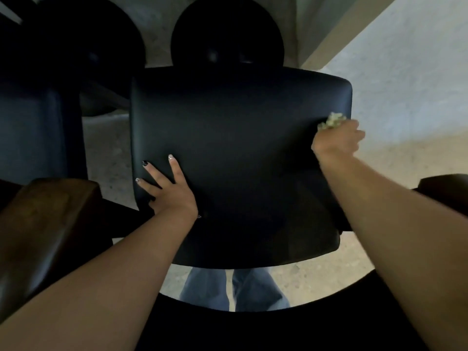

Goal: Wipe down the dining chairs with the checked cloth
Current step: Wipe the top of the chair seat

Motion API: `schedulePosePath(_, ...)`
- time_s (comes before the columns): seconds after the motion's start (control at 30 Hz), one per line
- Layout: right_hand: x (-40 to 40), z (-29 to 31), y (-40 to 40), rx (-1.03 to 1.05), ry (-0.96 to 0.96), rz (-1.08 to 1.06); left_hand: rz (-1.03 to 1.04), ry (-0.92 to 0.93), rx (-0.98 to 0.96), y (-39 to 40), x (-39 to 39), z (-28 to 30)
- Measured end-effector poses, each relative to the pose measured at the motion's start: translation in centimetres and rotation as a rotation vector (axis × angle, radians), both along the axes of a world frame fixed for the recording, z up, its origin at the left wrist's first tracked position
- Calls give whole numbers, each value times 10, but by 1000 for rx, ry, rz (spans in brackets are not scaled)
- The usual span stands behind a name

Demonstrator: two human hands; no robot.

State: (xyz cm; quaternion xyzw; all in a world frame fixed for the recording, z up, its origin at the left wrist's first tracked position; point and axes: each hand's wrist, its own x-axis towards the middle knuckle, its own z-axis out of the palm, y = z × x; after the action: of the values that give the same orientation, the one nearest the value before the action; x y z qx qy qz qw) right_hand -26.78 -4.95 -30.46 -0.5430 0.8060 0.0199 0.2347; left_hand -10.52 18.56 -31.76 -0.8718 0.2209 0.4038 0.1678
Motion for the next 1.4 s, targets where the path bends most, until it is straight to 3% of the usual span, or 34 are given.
schedulePosePath(0.1, 53, -8, -2, 33, 77, 120, -10, -24, 0, 0, -2, -2)
schedulePosePath(0.17, 89, -17, 46, -41, 131, 445, -14, -25, 12, 0, -1, -3)
schedulePosePath(0.27, 103, -15, 124, -15, 32, 1161, 7, -36, 36, 1, 0, -10)
schedulePosePath(0.33, 92, -8, 107, -1, -14, 1488, 18, -65, 34, 2, -1, -14)
schedulePosePath(0.37, 87, -8, 81, -42, 45, 1518, 21, -74, 17, 2, -3, -16)
schedulePosePath(0.4, 81, -9, 48, -84, 120, 1440, 21, -83, -1, 1, -4, -17)
schedulePosePath(0.47, 60, -11, -22, -113, 258, 1014, 32, -75, -13, -1, -6, -17)
schedulePosePath(0.53, 44, -4, -64, -53, 271, 612, 24, -87, -17, 1, -7, -18)
schedulePosePath(0.57, 47, -5, -68, -25, 251, 530, 13, -103, -16, 3, -7, -20)
schedulePosePath(0.7, 117, -21, -11, -120, 152, 684, -19, -111, 5, 7, -6, -25)
schedulePosePath(0.87, 172, -15, 92, -103, -19, 1275, -24, -110, 14, 7, -6, -25)
schedulePosePath(0.97, 154, -12, 90, -78, 5, 1535, 0, -115, 13, 6, -7, -25)
schedulePosePath(1.03, 130, -11, 56, -93, 110, 1465, 5, -112, 2, 6, -8, -24)
schedulePosePath(1.17, 59, -10, -5, -100, 251, 924, 12, -113, -39, 2, -8, -24)
schedulePosePath(1.23, 54, -18, 1, -97, 250, 788, 22, -117, -44, 1, -9, -27)
schedulePosePath(1.33, 77, -30, 44, -72, 208, 713, 16, -129, -38, 4, -10, -31)
schedulePosePath(1.4, 87, -28, 79, -38, 175, 820, 20, -121, -38, 5, -9, -30)
